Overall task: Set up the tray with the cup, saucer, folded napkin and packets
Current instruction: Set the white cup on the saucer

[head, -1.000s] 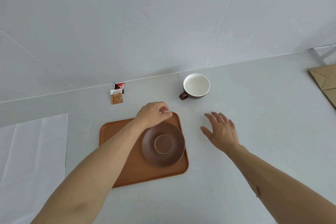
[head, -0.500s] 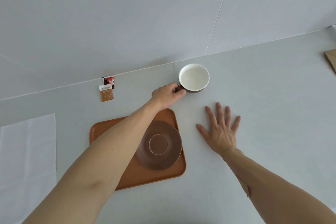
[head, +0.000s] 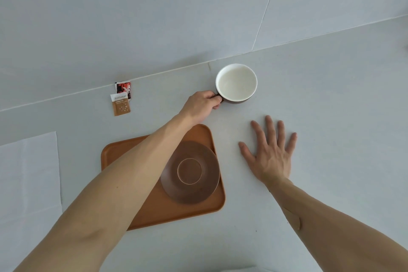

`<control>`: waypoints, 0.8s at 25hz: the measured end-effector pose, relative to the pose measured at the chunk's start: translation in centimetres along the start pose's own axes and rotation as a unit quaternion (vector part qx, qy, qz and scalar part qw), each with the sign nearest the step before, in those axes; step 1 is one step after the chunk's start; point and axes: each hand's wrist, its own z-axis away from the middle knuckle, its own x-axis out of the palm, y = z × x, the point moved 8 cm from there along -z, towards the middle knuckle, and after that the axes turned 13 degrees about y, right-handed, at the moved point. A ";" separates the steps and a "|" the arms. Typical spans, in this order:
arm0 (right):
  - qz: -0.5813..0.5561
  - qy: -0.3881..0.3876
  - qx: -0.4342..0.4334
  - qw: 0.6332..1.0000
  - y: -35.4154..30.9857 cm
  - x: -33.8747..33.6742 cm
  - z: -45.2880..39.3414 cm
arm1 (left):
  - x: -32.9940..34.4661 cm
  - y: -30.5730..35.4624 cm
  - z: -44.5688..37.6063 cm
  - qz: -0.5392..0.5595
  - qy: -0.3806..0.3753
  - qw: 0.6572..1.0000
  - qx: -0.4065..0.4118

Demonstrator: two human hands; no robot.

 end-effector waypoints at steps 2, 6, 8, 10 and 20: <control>-0.004 -0.001 0.003 1.000 0.1 0.0 0.1 | -0.3 0.0 0.3 0.019 0.003 1.000 -0.003; -0.013 -0.002 0.011 1.000 0.2 -0.1 0.0 | -1.8 -0.4 1.3 0.027 0.009 1.000 0.002; -0.019 -0.002 0.013 1.000 0.2 -0.1 0.1 | -3.2 -0.8 2.2 0.007 0.027 1.000 0.014; -0.020 -0.003 0.014 1.000 0.2 -0.1 0.0 | -4.8 -1.3 3.4 -0.003 0.041 0.999 0.025; -0.022 -0.010 0.015 1.000 0.2 0.0 0.0 | -10.7 -6.3 13.6 0.069 0.008 0.998 0.002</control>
